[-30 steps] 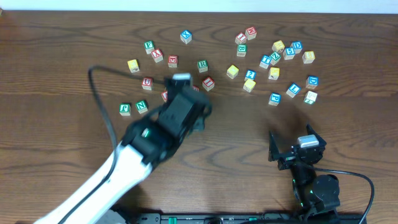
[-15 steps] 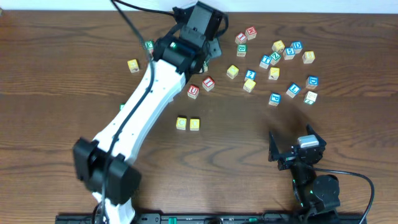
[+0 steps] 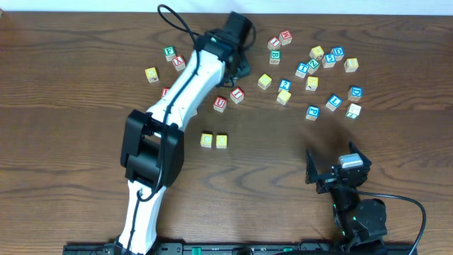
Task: Spell out CORL
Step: 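Move the left gripper forward over the green R block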
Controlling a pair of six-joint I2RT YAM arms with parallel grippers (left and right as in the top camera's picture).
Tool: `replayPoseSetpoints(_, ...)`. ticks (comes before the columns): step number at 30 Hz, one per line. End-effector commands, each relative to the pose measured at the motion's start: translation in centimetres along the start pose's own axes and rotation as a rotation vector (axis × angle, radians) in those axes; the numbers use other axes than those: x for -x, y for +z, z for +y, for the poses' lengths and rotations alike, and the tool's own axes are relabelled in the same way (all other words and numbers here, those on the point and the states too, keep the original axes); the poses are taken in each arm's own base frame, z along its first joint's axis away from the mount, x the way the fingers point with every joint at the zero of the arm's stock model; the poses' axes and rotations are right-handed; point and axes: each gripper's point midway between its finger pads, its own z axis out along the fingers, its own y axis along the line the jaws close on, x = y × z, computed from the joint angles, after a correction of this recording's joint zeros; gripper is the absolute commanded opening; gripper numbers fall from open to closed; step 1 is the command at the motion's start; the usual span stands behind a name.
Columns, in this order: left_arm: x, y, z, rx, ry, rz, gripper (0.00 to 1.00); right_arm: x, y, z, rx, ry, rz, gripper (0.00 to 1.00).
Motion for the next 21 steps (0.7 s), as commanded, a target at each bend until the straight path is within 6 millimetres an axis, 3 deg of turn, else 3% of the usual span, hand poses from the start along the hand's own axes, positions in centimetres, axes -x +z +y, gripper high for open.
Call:
replayPoseSetpoints(1, 2.8, -2.8, -0.8, -0.06, 0.041, -0.031, 0.55, 0.0, 0.0, -0.2, -0.007, -0.012, 0.0, 0.99)
replayPoseSetpoints(4, 3.1, -3.6, -0.5, -0.043, 0.061, -0.038, 0.55, 0.0, 0.0, -0.2, -0.007, -0.011, 0.0, 0.99)
replayPoseSetpoints(21, 3.0, -3.0, 0.4, 0.019, 0.2, -0.05, 0.55, 0.0, 0.0, -0.2, -0.007, -0.012, 0.0, 0.99)
